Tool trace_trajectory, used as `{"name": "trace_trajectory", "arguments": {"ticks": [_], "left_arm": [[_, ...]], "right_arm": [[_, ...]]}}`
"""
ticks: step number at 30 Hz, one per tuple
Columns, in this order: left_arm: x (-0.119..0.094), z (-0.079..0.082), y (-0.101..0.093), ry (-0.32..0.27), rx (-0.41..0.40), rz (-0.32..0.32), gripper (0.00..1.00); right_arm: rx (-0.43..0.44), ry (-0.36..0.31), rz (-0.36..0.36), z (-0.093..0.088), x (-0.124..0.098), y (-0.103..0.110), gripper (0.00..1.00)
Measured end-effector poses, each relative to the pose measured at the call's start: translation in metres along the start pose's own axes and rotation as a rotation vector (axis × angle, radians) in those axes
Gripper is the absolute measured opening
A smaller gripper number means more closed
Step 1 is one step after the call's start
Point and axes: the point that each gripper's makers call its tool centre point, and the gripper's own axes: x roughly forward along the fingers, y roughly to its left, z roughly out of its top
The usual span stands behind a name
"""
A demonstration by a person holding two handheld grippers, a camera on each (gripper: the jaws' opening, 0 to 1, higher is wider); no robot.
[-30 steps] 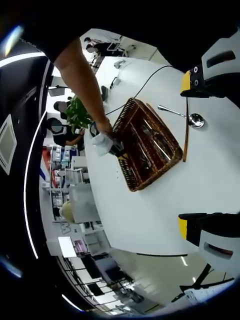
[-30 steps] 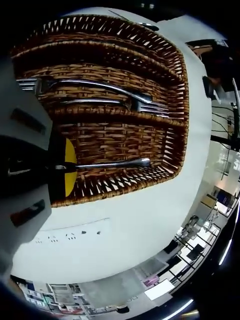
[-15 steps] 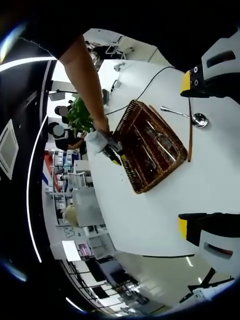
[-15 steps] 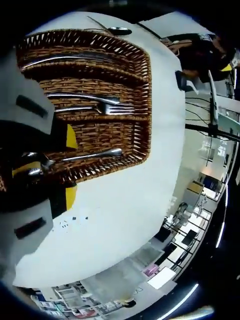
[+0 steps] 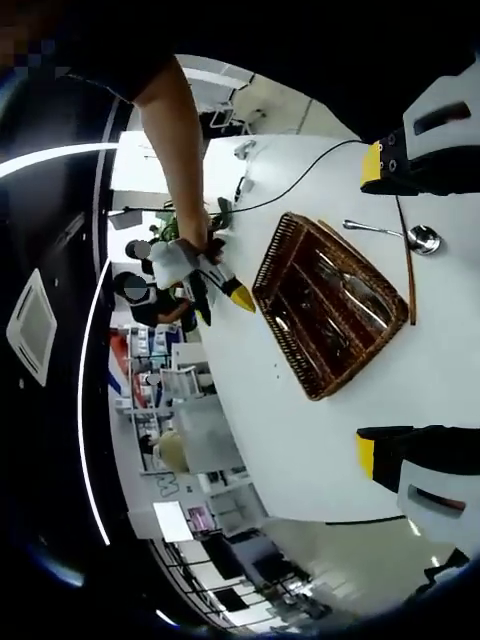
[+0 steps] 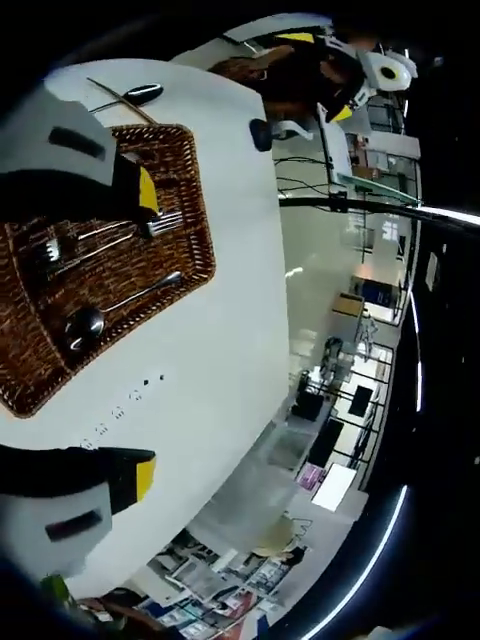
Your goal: Arrange the knives, forks, and spoons in their matching storage slots by inserting each utensil handle-first until every utensil is classified and aligned in the correct compartment
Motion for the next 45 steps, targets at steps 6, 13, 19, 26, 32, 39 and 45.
{"name": "trace_trajectory", "arguments": {"ticks": [6, 13, 19, 26, 32, 39, 45], "left_arm": [[0.001, 0.007, -0.005, -0.022, 0.033, -0.028, 1.0], [-0.003, 0.009, -0.009, -0.042, 0.054, -0.048, 1.0], [-0.011, 0.01, -0.008, -0.058, 0.046, -0.054, 1.0], [-0.014, 0.012, -0.013, -0.057, 0.038, -0.04, 1.0], [-0.022, 0.016, -0.021, -0.055, 0.016, 0.007, 1.0], [-0.036, 0.02, -0.033, -0.036, -0.001, 0.077, 1.0], [-0.04, 0.028, -0.044, -0.036, 0.0, 0.147, 1.0]], "right_arm": [[0.069, 0.01, -0.072, -0.011, -0.051, 0.011, 0.99], [0.107, -0.036, -0.161, -0.002, -0.114, 0.024, 0.99], [0.145, -0.093, -0.259, 0.008, -0.172, 0.035, 0.99], [0.19, -0.13, -0.333, 0.004, -0.226, 0.044, 0.99], [0.185, -0.129, -0.335, -0.007, -0.26, 0.06, 0.99], [0.201, -0.134, -0.334, -0.025, -0.284, 0.064, 0.99], [0.189, -0.146, -0.291, -0.04, -0.293, 0.061, 0.99]]}}
